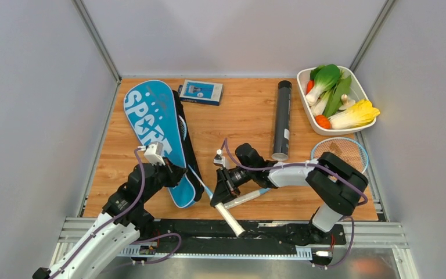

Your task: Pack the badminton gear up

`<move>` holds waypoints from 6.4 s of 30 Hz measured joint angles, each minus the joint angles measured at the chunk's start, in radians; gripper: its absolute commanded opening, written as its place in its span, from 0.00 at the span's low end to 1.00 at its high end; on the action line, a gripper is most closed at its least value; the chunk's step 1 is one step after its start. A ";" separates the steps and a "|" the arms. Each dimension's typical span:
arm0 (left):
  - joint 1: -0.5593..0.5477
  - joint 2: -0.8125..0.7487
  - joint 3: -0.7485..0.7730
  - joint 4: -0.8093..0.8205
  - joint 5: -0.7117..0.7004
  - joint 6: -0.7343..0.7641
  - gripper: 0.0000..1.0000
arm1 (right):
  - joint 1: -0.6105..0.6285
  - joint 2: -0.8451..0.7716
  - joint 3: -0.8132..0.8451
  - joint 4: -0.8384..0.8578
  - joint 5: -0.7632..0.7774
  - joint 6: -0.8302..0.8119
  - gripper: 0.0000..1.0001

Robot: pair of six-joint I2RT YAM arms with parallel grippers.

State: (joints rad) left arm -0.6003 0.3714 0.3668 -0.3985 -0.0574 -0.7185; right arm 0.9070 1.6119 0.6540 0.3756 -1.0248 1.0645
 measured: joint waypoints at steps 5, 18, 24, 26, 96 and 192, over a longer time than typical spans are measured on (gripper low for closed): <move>0.000 -0.032 0.000 0.000 0.053 -0.001 0.00 | 0.000 0.108 0.113 0.003 0.024 -0.013 0.00; 0.001 -0.078 -0.041 -0.025 0.089 -0.063 0.00 | -0.049 0.283 0.331 -0.058 0.020 -0.023 0.13; 0.000 -0.024 -0.041 -0.055 0.078 -0.103 0.00 | -0.066 0.285 0.331 -0.076 0.033 -0.054 0.31; 0.000 -0.006 -0.040 -0.058 0.077 -0.111 0.00 | -0.068 0.285 0.331 -0.080 0.039 -0.063 0.17; 0.000 -0.021 -0.042 -0.120 0.069 -0.249 0.00 | -0.089 0.383 0.377 0.097 0.232 0.035 0.00; -0.002 0.118 0.097 -0.150 -0.070 -0.109 0.76 | 0.006 -0.245 0.341 -1.250 1.250 0.202 0.58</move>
State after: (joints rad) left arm -0.6022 0.4892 0.4633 -0.5488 -0.1276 -0.8272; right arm 0.9131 1.3670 0.9947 -0.8749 0.2249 1.2663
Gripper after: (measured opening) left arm 0.787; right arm 0.588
